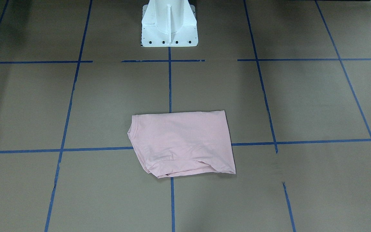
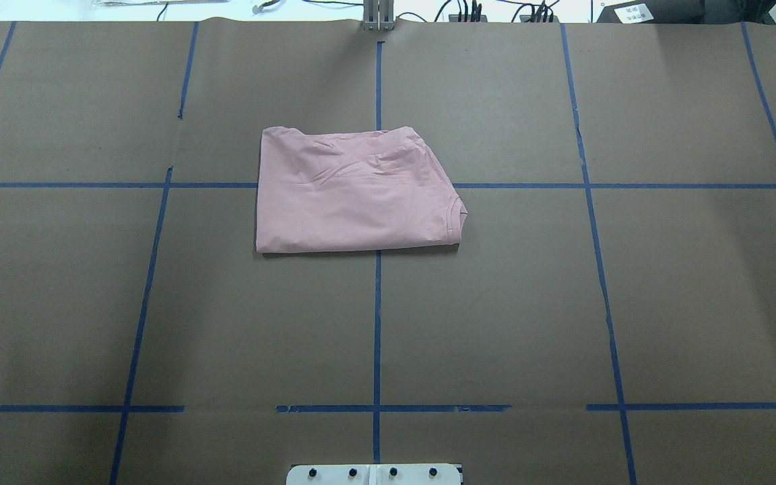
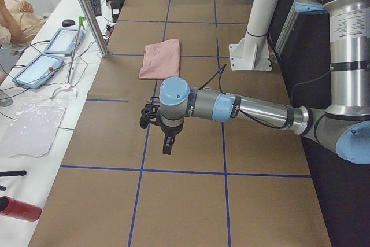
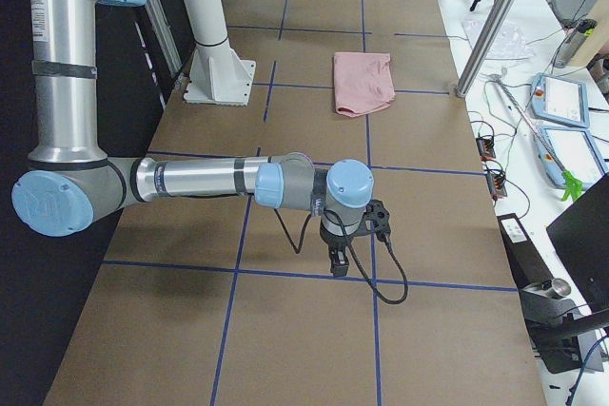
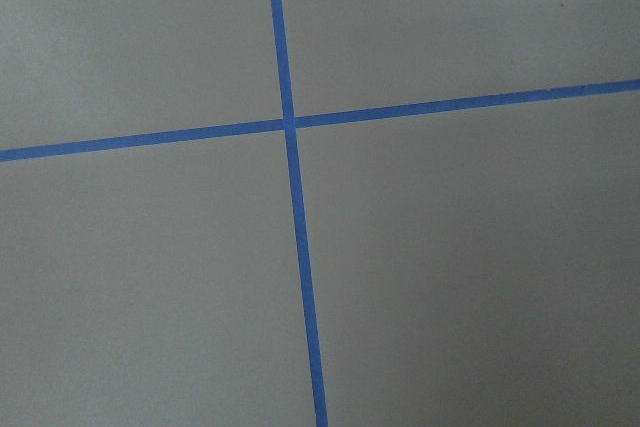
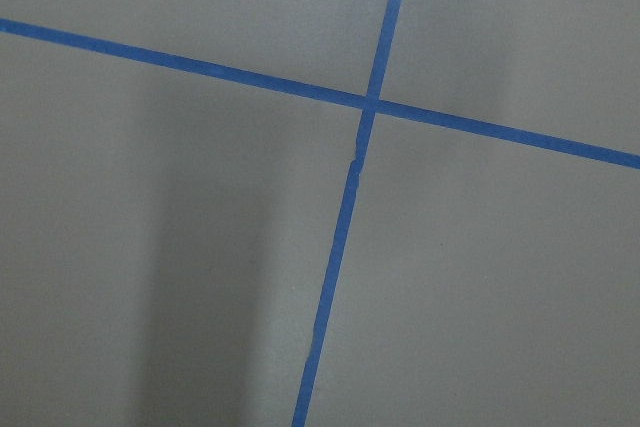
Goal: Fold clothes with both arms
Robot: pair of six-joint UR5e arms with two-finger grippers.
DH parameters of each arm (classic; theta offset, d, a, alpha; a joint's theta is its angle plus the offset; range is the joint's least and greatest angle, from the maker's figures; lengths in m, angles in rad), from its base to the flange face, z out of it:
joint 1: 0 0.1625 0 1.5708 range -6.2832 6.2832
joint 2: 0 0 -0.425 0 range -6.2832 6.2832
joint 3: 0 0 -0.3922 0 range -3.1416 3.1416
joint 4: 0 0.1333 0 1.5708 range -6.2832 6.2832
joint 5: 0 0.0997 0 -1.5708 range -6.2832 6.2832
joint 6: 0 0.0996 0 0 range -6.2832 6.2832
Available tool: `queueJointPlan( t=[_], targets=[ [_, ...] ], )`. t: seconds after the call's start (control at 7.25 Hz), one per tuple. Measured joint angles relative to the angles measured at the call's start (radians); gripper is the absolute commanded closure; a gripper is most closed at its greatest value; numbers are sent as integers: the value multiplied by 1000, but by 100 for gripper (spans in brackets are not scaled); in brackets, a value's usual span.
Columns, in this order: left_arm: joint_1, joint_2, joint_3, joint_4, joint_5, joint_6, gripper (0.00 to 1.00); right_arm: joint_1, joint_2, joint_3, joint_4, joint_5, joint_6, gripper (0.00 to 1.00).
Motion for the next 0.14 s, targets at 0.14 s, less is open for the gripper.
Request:
queueJointPlan(
  t=[0.14],
  targets=[
    [0,-1,-3,-7,0,-1,0,0,0,-3,0,1,0,0]
  ],
)
